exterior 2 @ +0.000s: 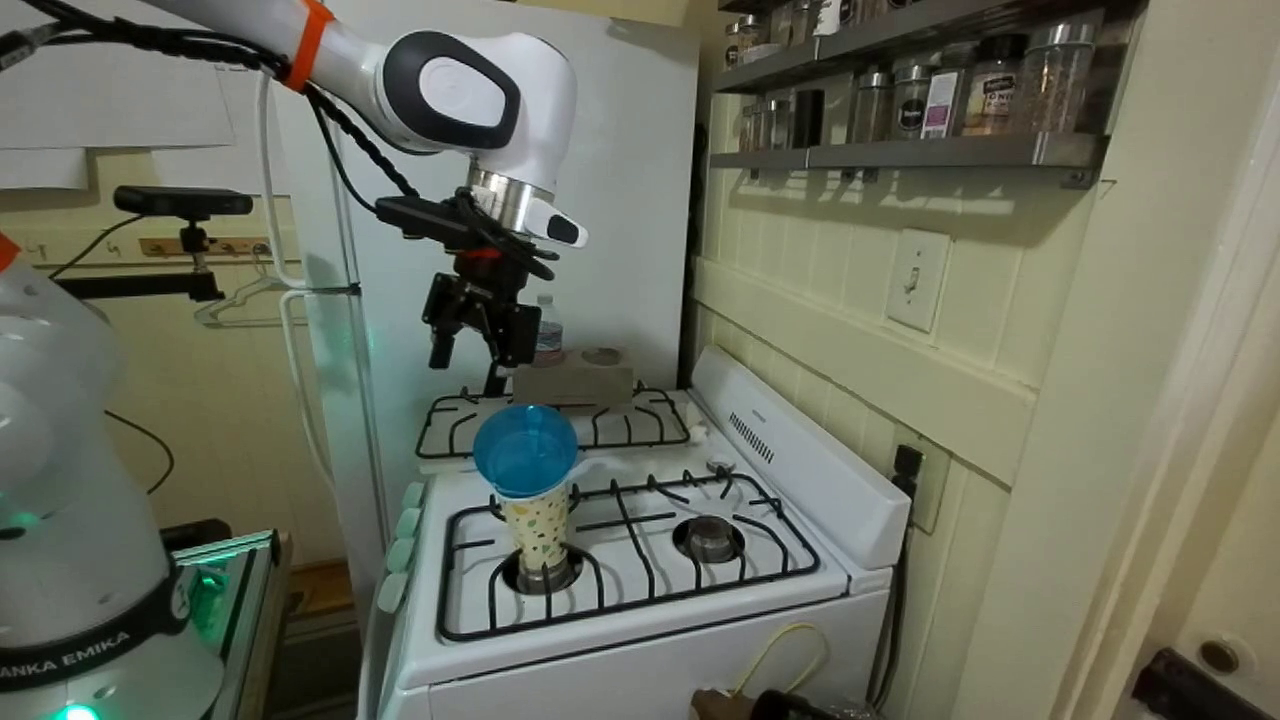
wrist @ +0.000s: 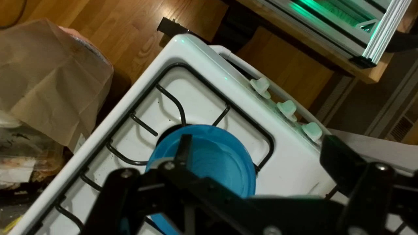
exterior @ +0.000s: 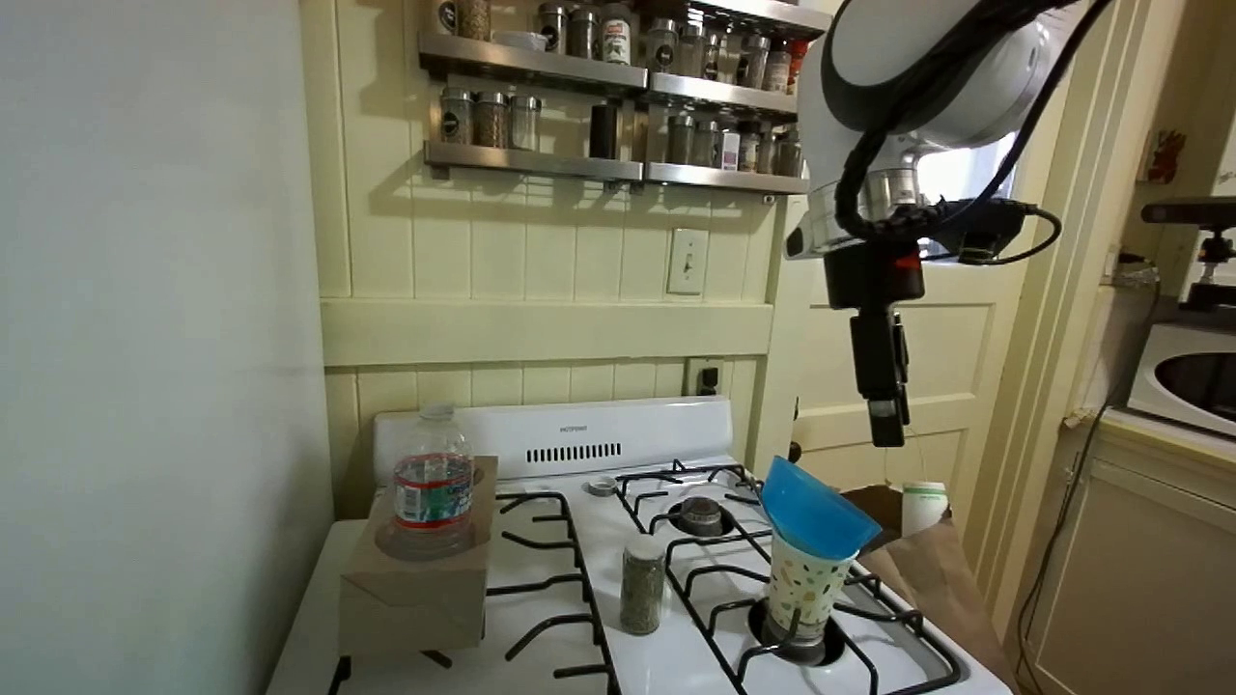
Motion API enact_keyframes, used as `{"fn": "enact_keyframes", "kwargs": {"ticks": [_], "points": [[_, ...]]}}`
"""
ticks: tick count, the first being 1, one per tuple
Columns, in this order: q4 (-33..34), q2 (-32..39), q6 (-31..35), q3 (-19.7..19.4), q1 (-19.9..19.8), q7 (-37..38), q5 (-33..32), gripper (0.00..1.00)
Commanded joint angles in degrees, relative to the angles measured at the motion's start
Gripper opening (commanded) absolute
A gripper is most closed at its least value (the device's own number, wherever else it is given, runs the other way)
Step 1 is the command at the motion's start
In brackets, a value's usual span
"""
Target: Put the blue bowl on the back right plate of the stove.
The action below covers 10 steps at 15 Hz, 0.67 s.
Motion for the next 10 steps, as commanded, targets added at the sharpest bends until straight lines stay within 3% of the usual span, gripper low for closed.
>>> {"fn": "enact_keyframes", "kwargs": {"ticks": [1, 6, 10], "points": [[-3.1, 0.0, 5.7, -2.1, 1.2, -9.7, 3.6, 1.0], [-6.5, 0.9, 12.0, -2.3, 2.2, -19.9, 7.7, 0.97], [-8.2, 2.1, 15.3, 0.7, 1.5, -12.4, 9.6, 0.86]]}}
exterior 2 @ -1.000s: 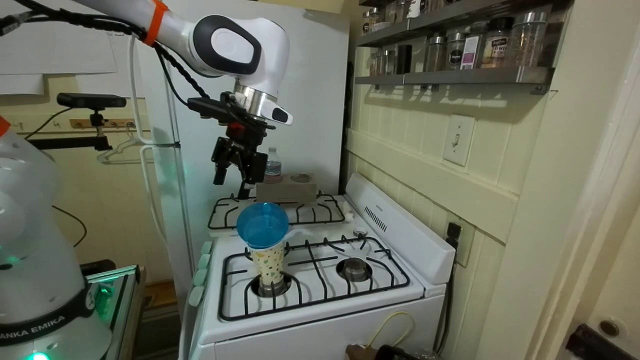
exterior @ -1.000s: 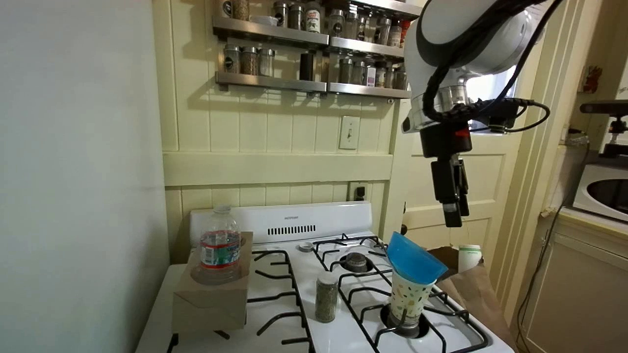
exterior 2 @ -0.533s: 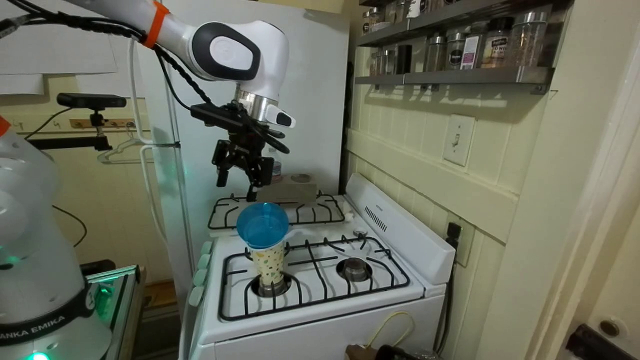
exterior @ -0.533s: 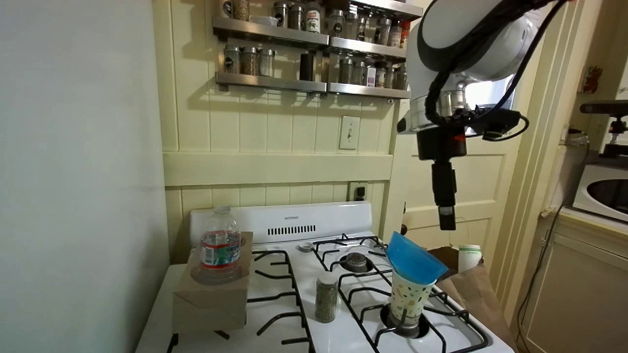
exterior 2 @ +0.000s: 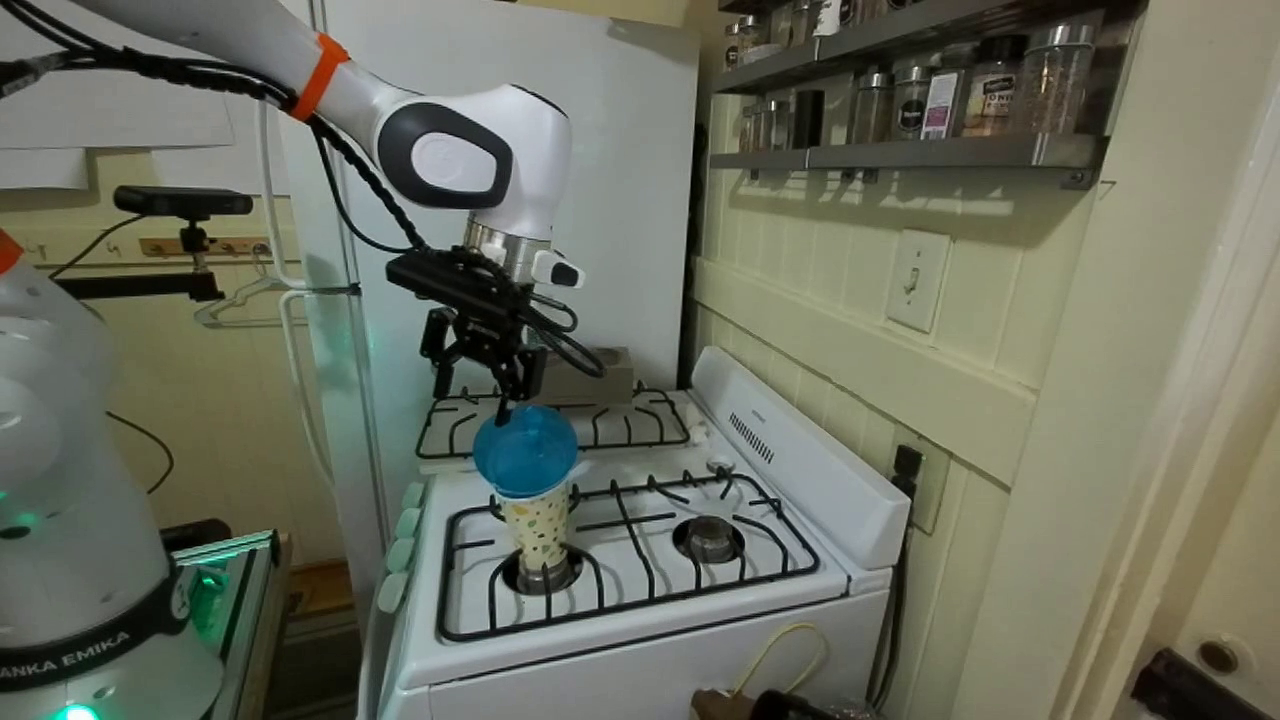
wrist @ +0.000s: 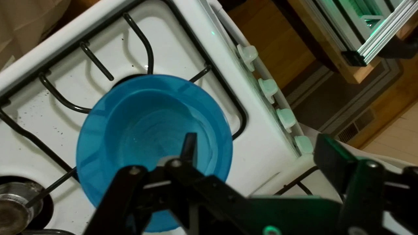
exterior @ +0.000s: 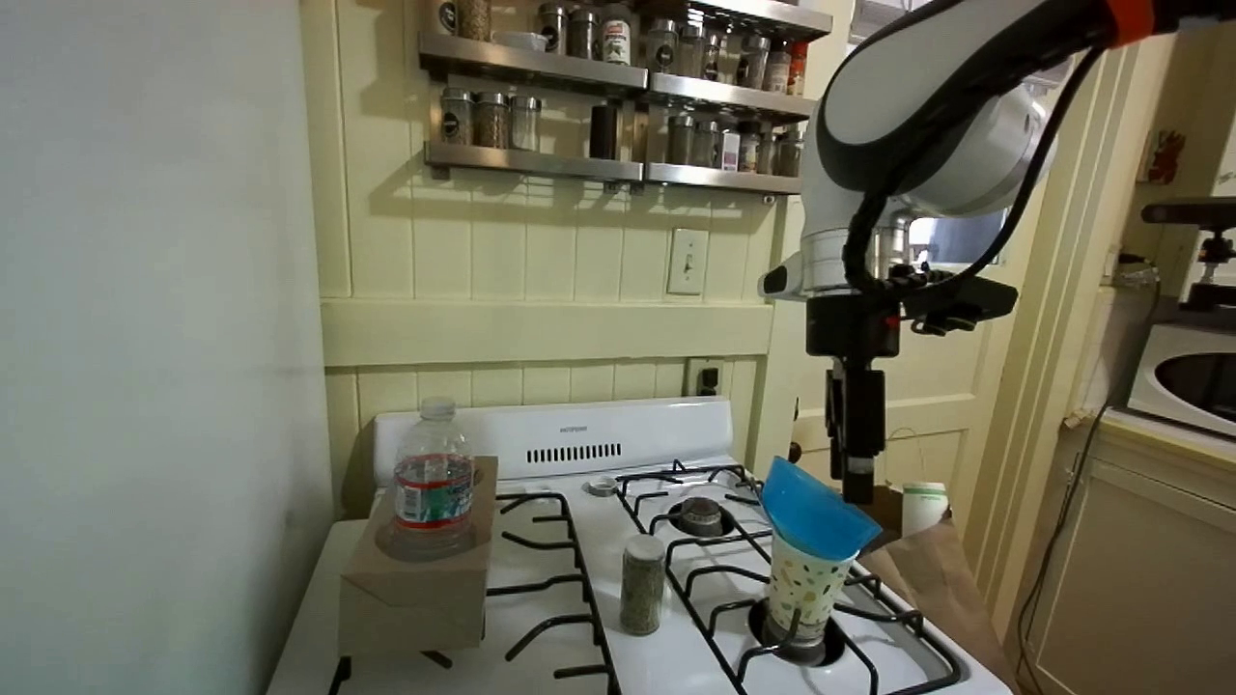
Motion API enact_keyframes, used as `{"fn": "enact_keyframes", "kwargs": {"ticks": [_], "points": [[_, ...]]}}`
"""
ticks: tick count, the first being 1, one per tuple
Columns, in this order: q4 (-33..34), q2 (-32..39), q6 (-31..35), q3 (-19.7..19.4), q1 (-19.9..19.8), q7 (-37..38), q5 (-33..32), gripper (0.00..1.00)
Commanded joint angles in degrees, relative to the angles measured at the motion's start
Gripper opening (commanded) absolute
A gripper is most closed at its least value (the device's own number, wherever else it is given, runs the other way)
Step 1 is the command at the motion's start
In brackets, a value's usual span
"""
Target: Put the blue bowl on the back right plate of the stove.
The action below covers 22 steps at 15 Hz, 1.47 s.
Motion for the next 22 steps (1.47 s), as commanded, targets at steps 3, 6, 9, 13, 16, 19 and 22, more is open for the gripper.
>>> {"fn": "enact_keyframes", "kwargs": {"ticks": [3, 6, 9, 13, 16, 19, 22], "points": [[-2.4, 1.8, 6.9, 3.5, -0.4, 10.7, 1.6, 0.8], [-2.6, 2.7, 9.2, 3.8, -0.5, 14.3, 0.9, 0.74], [-2.4, 3.5, 10.4, 3.8, -0.8, 16.5, 0.7, 0.48], [-2.6, 2.6, 10.0, 4.2, -1.0, 18.7, 0.2, 0.16], [-2.8, 1.1, 8.7, 4.5, -1.2, 20.8, -0.1, 0.0], [-2.6, 0.3, 7.7, 4.6, -1.6, 22.4, -0.6, 0.01], [-2.6, -3.8, 4.4, 6.3, -2.2, 25.7, -3.9, 0.01]]}}
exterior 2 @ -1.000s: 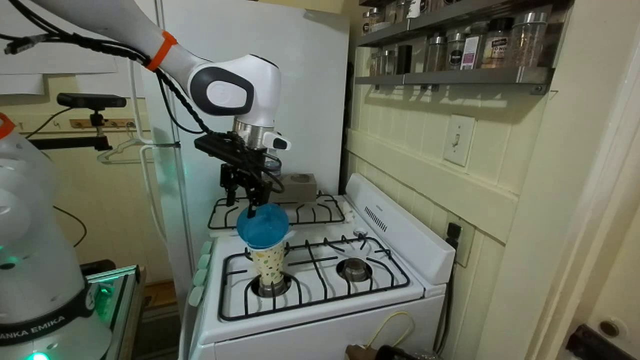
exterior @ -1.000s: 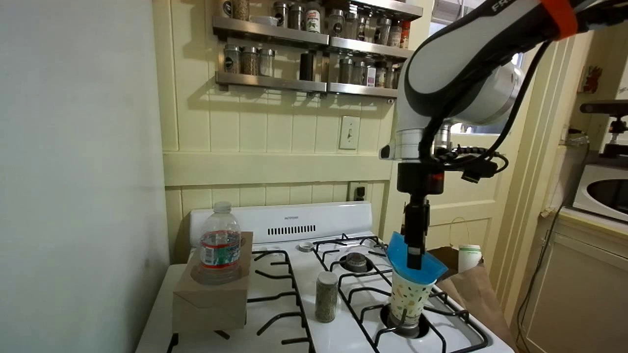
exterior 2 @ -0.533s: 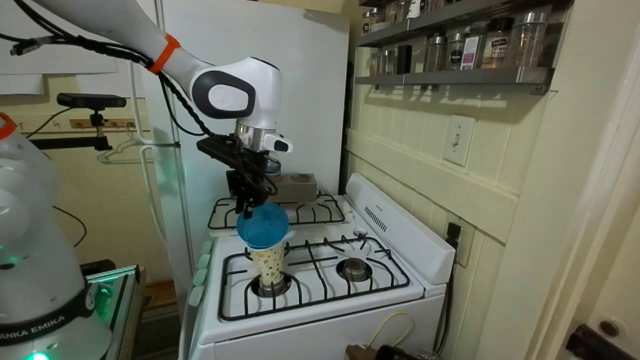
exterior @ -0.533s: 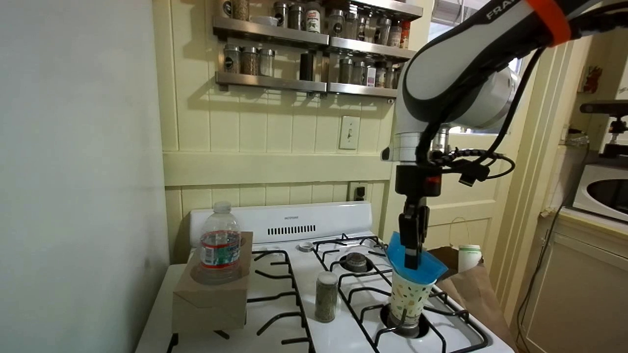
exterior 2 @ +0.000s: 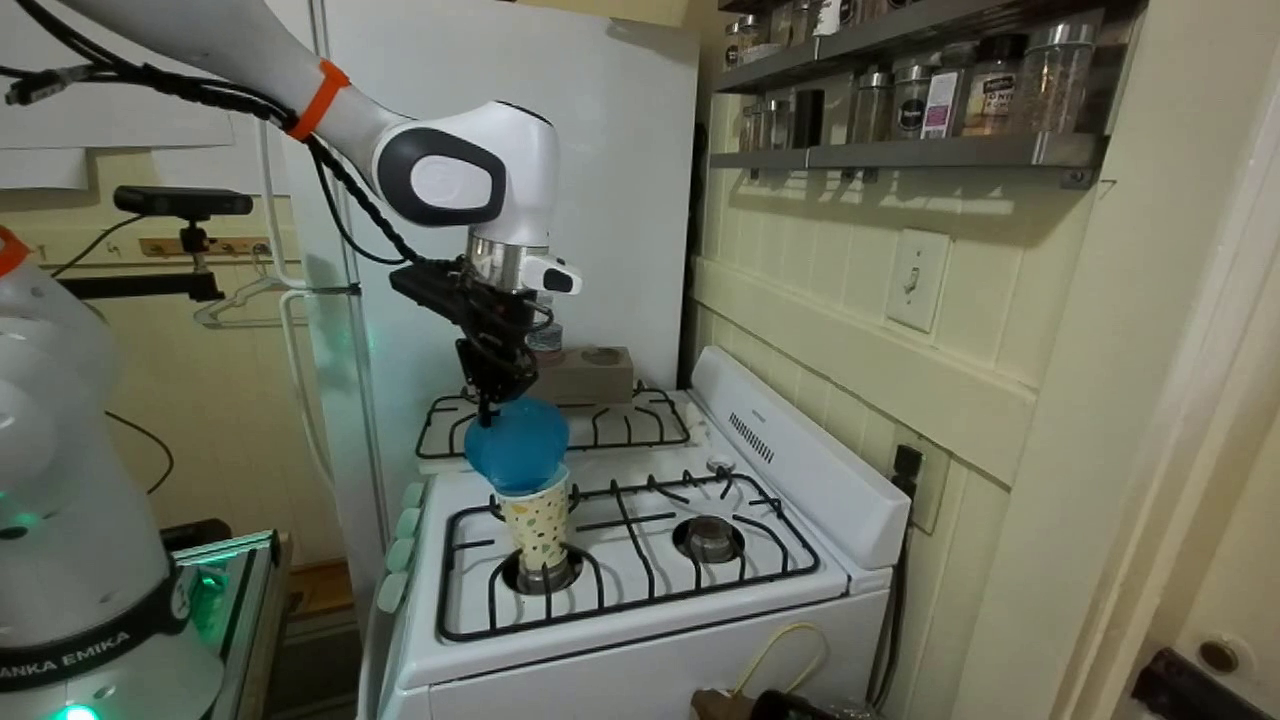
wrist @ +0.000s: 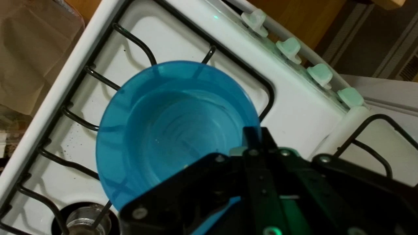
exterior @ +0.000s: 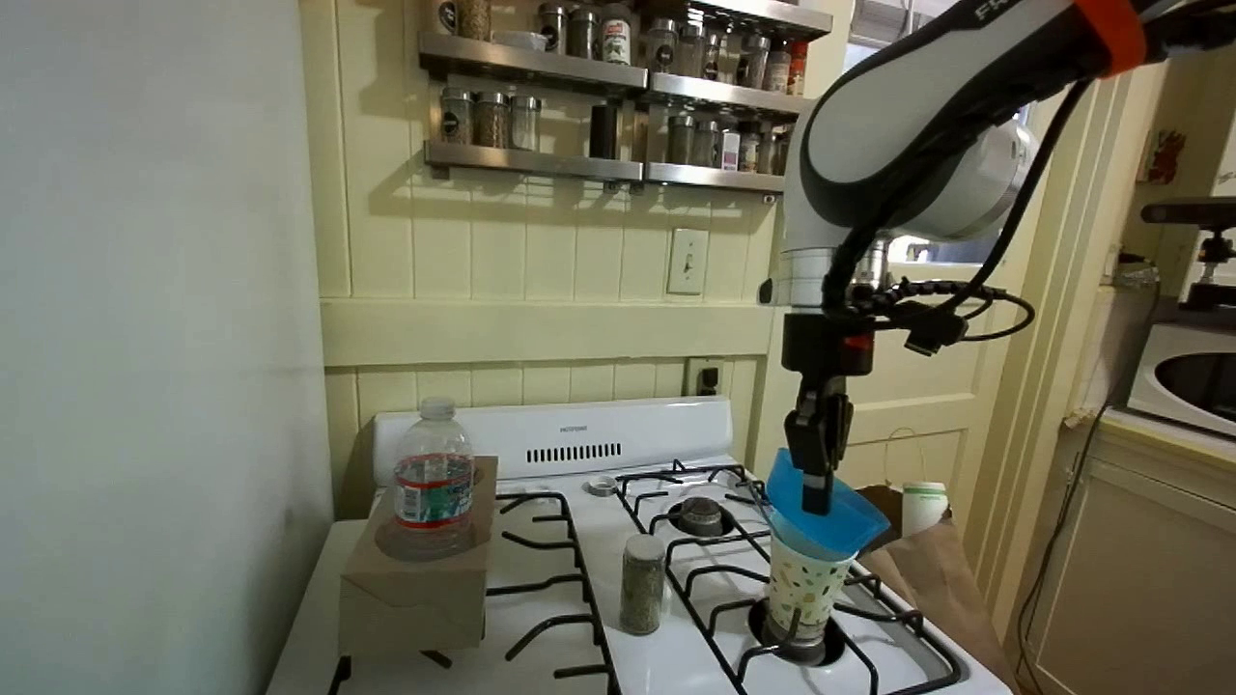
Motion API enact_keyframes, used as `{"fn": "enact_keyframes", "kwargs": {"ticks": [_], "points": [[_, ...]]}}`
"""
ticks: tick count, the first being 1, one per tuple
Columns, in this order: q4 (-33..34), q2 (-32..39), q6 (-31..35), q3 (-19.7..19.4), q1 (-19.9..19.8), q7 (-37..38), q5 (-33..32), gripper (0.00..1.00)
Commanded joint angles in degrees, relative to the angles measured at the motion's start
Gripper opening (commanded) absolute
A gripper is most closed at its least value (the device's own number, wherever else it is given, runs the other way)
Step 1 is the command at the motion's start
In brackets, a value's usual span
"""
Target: Put the blue bowl on the back right plate of the stove.
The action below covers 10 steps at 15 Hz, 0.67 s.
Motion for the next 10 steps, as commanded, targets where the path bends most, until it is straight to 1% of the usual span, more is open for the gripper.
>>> {"fn": "enact_keyframes", "kwargs": {"ticks": [1, 3, 4, 5, 6, 7, 8, 9, 10], "points": [[-1.0, -6.8, -4.2, 2.9, -1.2, 5.5, -4.7, 0.01], [-1.0, -9.4, -3.7, 4.8, -2.0, 8.9, -9.0, 0.01], [0.3, -9.0, -3.6, 5.6, -2.8, 10.3, -12.2, 0.01], [1.2, -9.1, -3.9, 6.0, -3.2, 11.4, -14.2, 0.01], [3.0, -8.0, -5.3, 6.1, -3.9, 11.4, -16.7, 0.01], [4.4, -7.4, -6.0, 5.8, -4.4, 11.0, -18.3, 0.01], [7.3, -4.8, -7.6, 4.0, -4.3, 7.5, -18.3, 0.01], [9.3, -3.3, -8.8, 3.3, -4.5, 5.7, -19.2, 0.01], [12.7, -0.3, -9.9, 1.6, -4.8, 2.9, -19.0, 0.01]]}}
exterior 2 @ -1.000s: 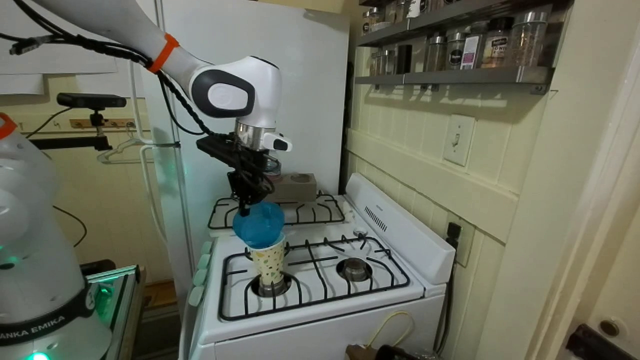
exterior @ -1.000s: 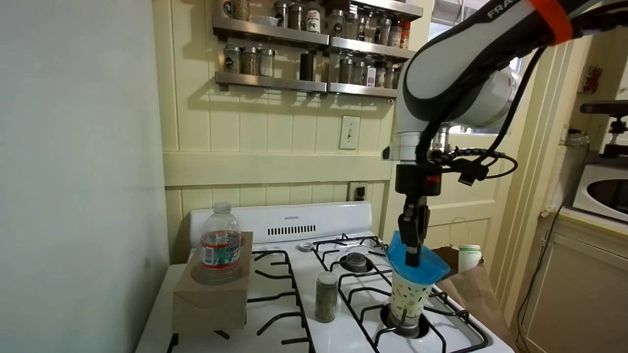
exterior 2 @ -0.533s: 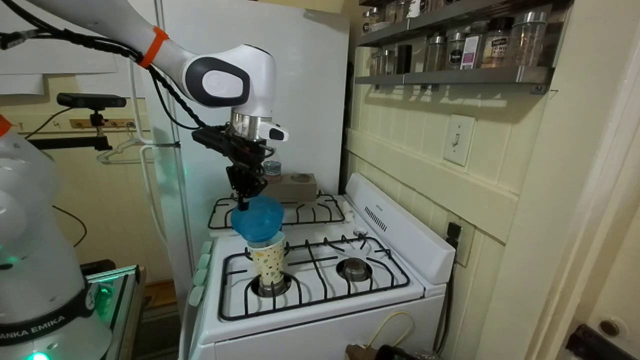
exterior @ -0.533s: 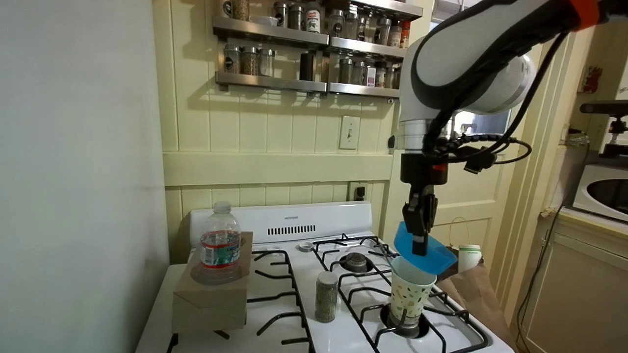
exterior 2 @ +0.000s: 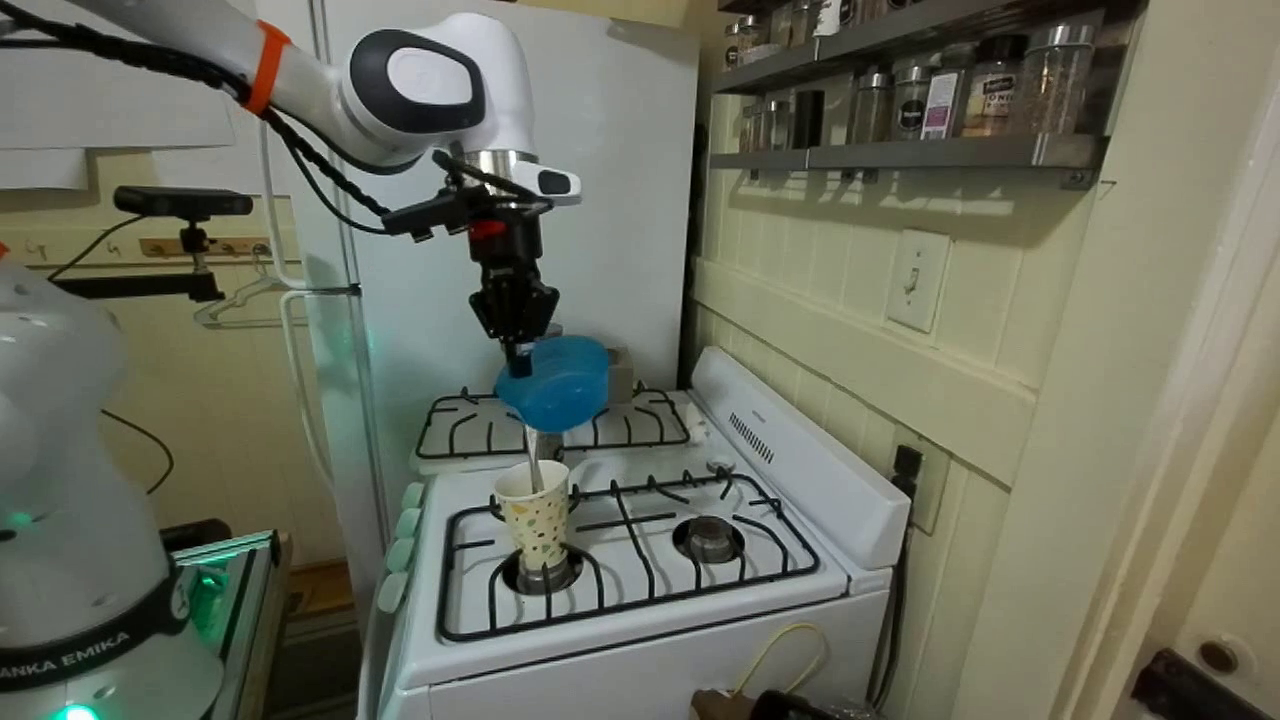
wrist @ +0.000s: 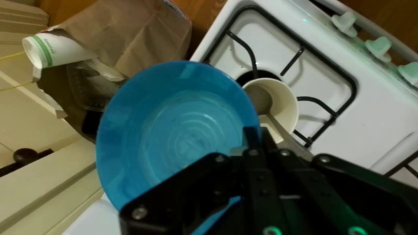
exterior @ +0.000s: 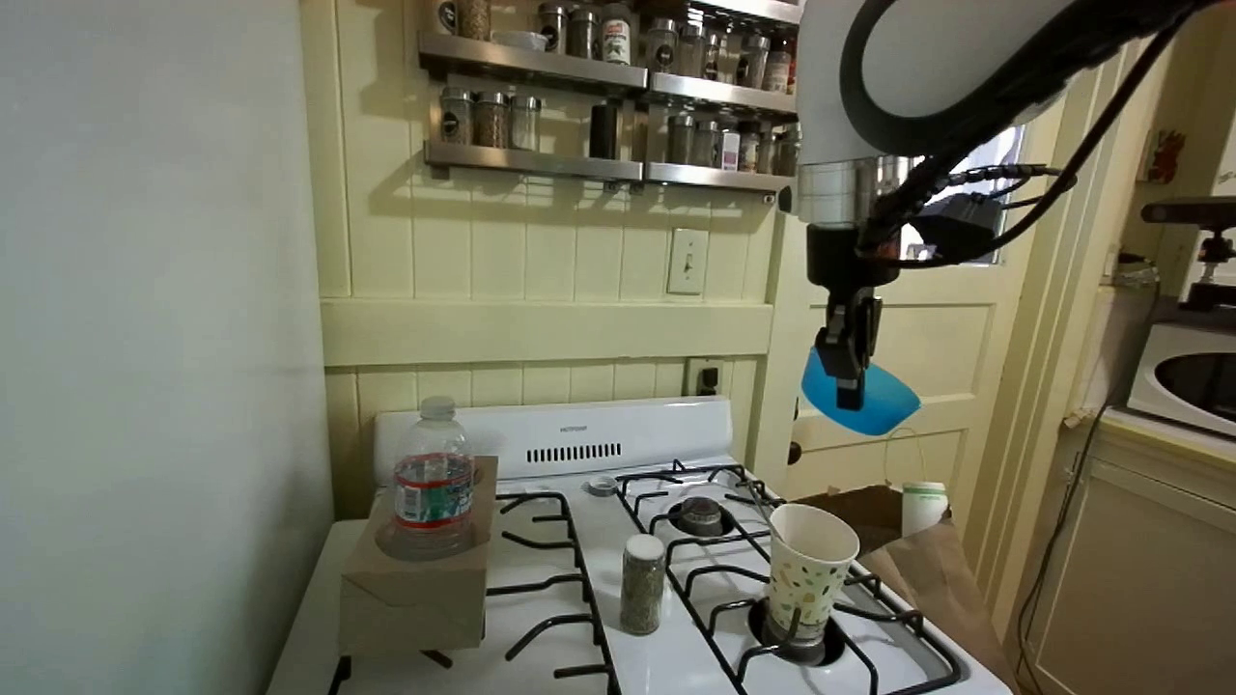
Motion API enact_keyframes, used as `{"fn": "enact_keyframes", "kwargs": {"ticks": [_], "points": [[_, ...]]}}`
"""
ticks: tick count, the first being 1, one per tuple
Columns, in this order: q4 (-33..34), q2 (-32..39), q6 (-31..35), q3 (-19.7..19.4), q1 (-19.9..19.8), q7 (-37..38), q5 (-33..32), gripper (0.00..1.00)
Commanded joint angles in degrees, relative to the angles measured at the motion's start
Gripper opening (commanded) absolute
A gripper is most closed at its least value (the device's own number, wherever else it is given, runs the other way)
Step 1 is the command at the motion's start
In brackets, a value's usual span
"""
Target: Put the blue bowl on the back right plate of the stove.
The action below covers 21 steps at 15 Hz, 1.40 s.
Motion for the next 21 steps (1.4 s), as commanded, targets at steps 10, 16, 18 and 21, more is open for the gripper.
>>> {"fn": "enact_keyframes", "kwargs": {"ticks": [10, 16, 18, 21], "points": [[35.7, 36.4, -17.5, -5.9, -2.2, -13.4, -1.1, 0.01], [38.6, 44.8, -16.6, -3.5, -2.8, -9.0, -1.3, 0.04], [40.1, 47.0, -17.0, -3.3, -2.8, -8.6, -1.4, 0.04], [42.5, 48.8, -17.6, -3.1, -2.5, -8.5, -1.6, 0.01]]}}
